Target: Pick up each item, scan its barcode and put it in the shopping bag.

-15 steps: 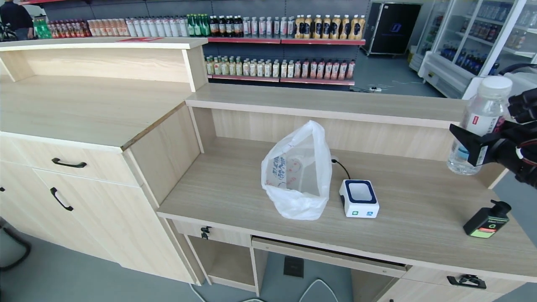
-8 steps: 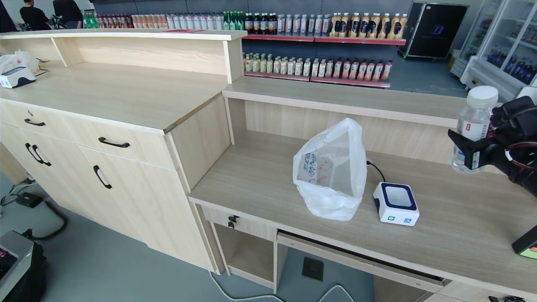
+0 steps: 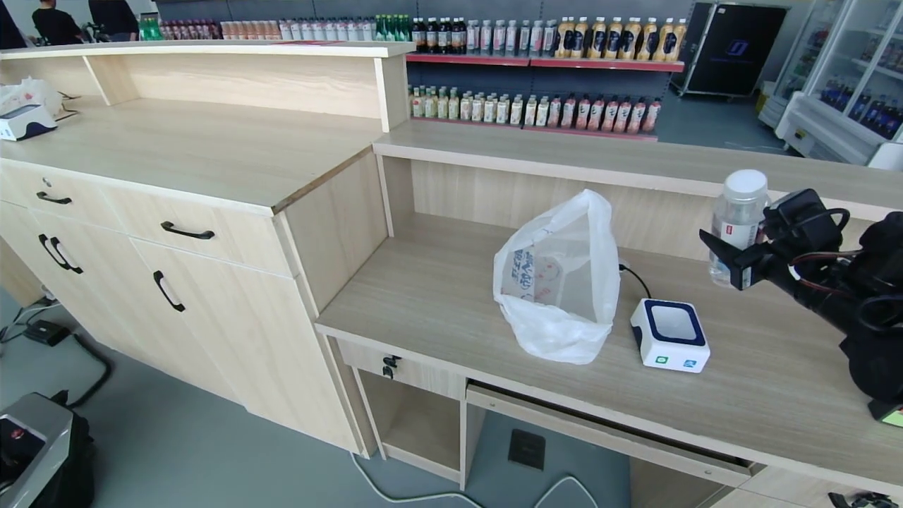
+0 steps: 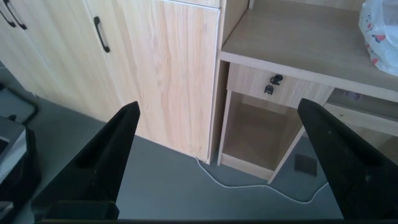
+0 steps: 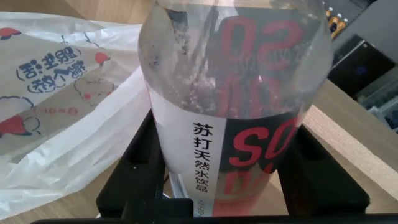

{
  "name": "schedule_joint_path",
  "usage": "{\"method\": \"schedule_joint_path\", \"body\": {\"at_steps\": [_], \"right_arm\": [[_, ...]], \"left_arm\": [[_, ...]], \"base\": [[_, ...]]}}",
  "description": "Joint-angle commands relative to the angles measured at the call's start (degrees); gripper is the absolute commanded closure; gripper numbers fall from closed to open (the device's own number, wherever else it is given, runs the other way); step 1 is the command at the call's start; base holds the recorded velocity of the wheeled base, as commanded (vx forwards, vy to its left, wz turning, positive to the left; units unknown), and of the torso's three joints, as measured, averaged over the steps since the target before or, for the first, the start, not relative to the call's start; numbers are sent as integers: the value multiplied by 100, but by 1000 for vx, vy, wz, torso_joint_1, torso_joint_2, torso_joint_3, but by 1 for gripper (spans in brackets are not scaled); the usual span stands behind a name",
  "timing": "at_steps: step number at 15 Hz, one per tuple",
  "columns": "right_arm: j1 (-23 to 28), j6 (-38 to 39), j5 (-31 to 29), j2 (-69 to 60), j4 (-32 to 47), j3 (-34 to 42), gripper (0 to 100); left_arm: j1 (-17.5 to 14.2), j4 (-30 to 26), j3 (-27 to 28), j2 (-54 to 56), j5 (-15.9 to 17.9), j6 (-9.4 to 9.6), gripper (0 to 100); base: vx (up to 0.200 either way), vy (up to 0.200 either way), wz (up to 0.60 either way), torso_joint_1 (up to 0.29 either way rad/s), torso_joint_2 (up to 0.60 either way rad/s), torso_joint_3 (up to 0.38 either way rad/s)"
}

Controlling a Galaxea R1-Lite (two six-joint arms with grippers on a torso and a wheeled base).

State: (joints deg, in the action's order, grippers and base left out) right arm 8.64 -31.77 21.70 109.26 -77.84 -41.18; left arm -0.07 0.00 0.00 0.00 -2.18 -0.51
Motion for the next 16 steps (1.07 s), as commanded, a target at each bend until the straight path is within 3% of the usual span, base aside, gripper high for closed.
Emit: {"method": "schedule_joint_path", "body": {"at_steps": [1, 7, 16], "right_arm": [[-3, -58, 142, 297, -3, -233, 100], [23, -1033, 1012, 930, -311, -452, 100], [41, -1042, 1557, 1712, -803, -1024, 100]], "left_arm": [[-1, 0, 0, 0, -2, -2, 0], [-1, 0, 0, 0, -2, -2, 0], [-1, 0, 0, 0, -2, -2, 0]], "base": [[0, 0, 0, 0, 0, 0], [0, 0, 0, 0, 0, 0], [0, 0, 0, 0, 0, 0]]}}
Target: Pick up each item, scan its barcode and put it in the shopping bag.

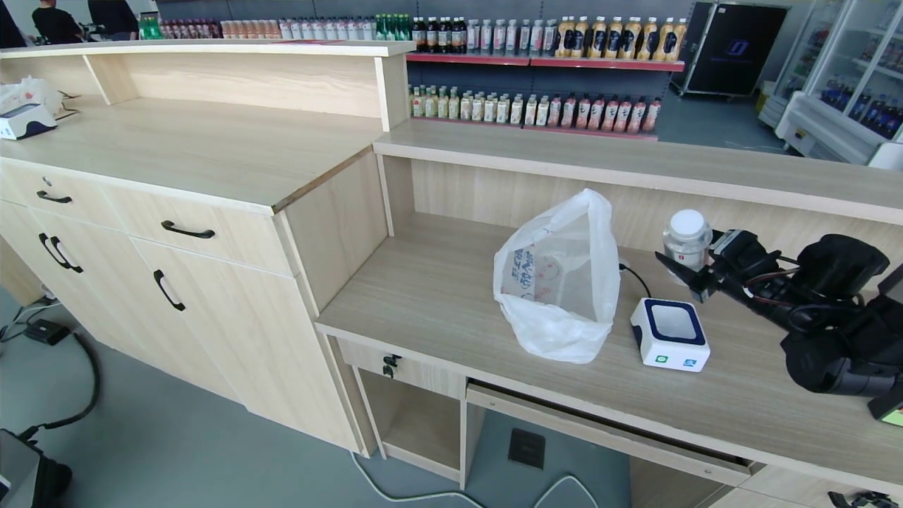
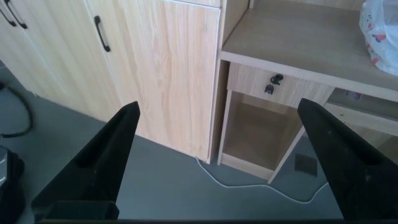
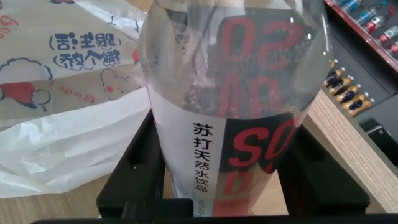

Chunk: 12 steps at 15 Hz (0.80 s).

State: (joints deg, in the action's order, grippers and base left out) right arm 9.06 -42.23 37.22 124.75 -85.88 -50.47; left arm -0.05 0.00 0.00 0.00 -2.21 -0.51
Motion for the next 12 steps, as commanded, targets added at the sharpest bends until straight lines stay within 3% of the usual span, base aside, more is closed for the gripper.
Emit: {"method": "schedule_joint_path", "body": {"at_steps": [1, 5, 12], "right_arm": [[0, 22, 31, 261, -16, -174, 100], [-88, 197, 49, 595, -412, -341, 100], [-238, 180, 49, 876, -412, -569, 100]], "left_arm": [[-4, 0, 0, 0, -8, -2, 0], [-4, 0, 0, 0, 1, -2, 0], [-4, 0, 0, 0, 1, -2, 0]], "base": [[0, 0, 0, 0, 0, 0], [0, 0, 0, 0, 0, 0], [0, 0, 0, 0, 0, 0]]}}
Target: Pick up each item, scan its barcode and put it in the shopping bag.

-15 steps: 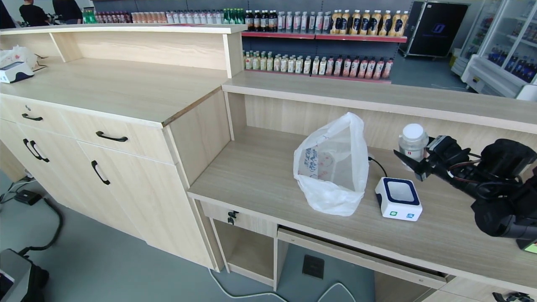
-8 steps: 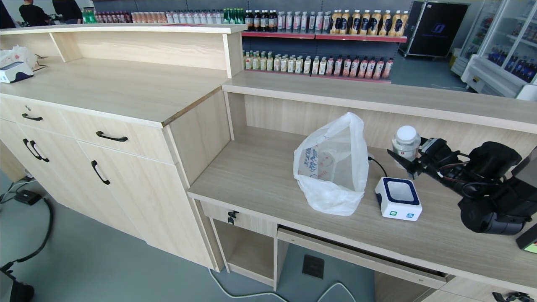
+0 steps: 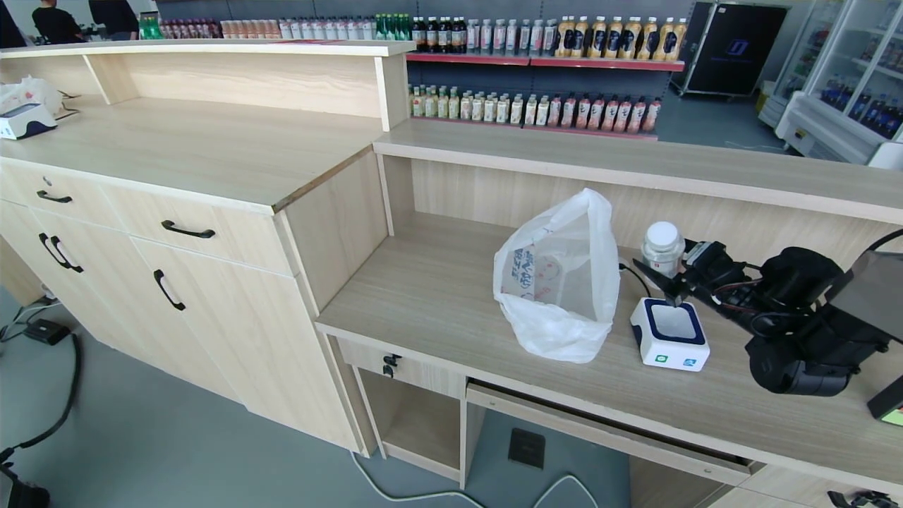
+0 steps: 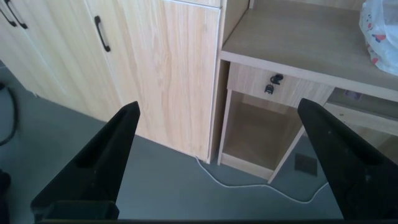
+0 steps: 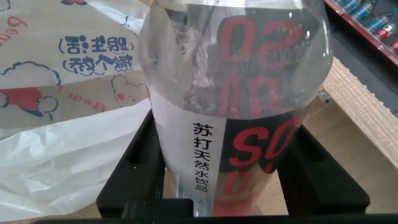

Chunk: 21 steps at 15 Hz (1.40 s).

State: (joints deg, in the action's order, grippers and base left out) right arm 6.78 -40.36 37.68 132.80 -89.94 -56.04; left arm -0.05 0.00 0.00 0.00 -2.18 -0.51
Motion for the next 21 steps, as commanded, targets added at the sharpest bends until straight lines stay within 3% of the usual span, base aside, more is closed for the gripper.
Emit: {"method": "schedule_joint_path", "body": {"at_steps": [1, 21], "right_arm": [[-1, -59, 20, 149, -6, 5, 100], [113, -130, 117, 255, -6, 32, 100]], "left_arm": [[-4, 0, 0, 0, -10, -2, 0], [-4, 0, 0, 0, -2, -2, 0]], "base": [[0, 0, 0, 0, 0, 0], [0, 0, 0, 0, 0, 0]]}}
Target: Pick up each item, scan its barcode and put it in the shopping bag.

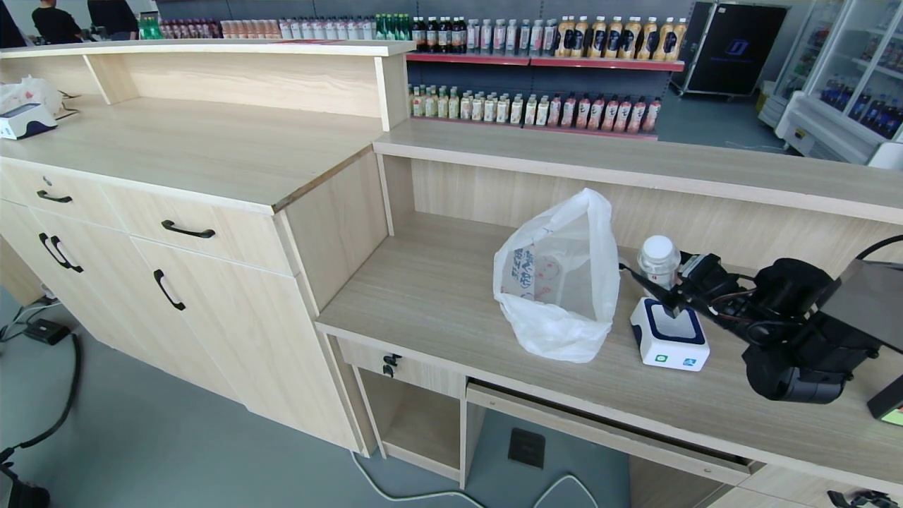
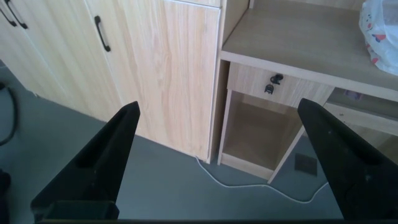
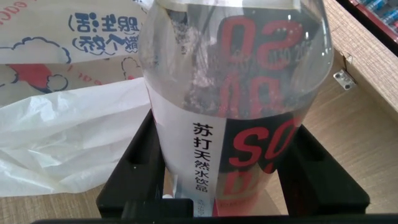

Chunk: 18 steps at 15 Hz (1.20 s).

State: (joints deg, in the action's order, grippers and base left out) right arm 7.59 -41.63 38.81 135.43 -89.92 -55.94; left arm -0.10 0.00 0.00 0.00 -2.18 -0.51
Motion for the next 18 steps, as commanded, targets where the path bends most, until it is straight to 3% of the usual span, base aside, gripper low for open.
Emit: {"method": "schedule_joint_path", "body": {"at_steps": [1, 15, 18], "right_arm": [[49, -3, 3, -16, -8, 40, 100], [75, 32, 3, -7, -8, 13, 100], [-100, 322, -6, -1080, 220, 40, 100]], "left_arm": [[1, 0, 0, 0, -10, -2, 0], [1, 0, 0, 0, -2, -2, 0], [1, 0, 0, 0, -2, -2, 0]], "base": [[0, 0, 0, 0, 0, 0], [0, 0, 0, 0, 0, 0], [0, 0, 0, 0, 0, 0]]}}
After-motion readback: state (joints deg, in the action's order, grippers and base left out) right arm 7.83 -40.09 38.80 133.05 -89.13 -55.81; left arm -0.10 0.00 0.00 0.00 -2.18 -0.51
